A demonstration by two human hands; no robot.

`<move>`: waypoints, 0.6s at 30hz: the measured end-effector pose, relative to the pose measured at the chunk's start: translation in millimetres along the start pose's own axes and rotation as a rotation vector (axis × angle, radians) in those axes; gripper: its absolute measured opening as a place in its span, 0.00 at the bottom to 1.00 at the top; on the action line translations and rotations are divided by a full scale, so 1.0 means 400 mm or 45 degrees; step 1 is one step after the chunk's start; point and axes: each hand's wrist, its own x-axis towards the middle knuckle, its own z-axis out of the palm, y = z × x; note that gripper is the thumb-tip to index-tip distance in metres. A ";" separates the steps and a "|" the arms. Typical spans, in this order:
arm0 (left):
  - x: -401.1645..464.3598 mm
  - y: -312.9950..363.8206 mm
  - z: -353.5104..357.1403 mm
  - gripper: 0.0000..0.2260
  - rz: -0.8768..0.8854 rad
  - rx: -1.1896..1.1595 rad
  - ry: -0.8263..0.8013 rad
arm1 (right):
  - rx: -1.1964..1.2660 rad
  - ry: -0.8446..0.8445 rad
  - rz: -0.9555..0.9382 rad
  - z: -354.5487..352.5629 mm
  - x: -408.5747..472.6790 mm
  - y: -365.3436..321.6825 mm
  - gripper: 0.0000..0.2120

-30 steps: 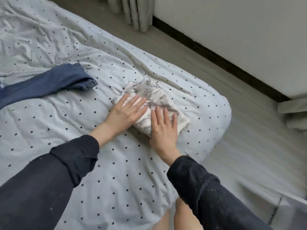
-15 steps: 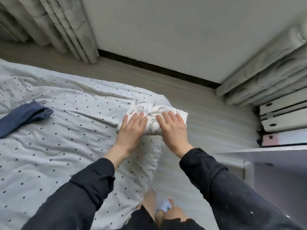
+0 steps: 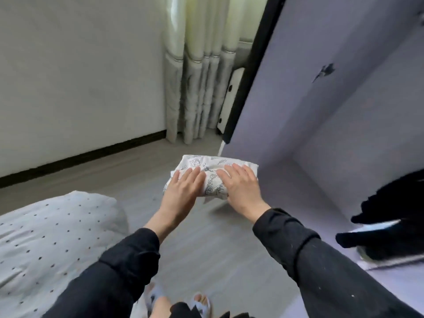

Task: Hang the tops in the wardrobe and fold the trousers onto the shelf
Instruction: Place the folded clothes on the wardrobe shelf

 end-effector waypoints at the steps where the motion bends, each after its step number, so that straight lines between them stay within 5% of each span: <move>1: 0.040 0.038 0.005 0.12 0.074 -0.018 0.008 | -0.027 0.014 0.046 -0.022 -0.017 0.049 0.26; 9: 0.400 0.316 -0.051 0.11 0.605 -0.138 0.173 | -0.254 0.168 0.390 -0.233 -0.096 0.388 0.21; 14: 0.663 0.437 -0.146 0.37 0.841 -0.139 0.288 | -0.435 0.343 0.527 -0.423 -0.051 0.559 0.19; 18: 0.828 0.527 -0.227 0.42 0.986 -0.159 0.437 | -0.572 0.424 0.628 -0.561 -0.014 0.658 0.27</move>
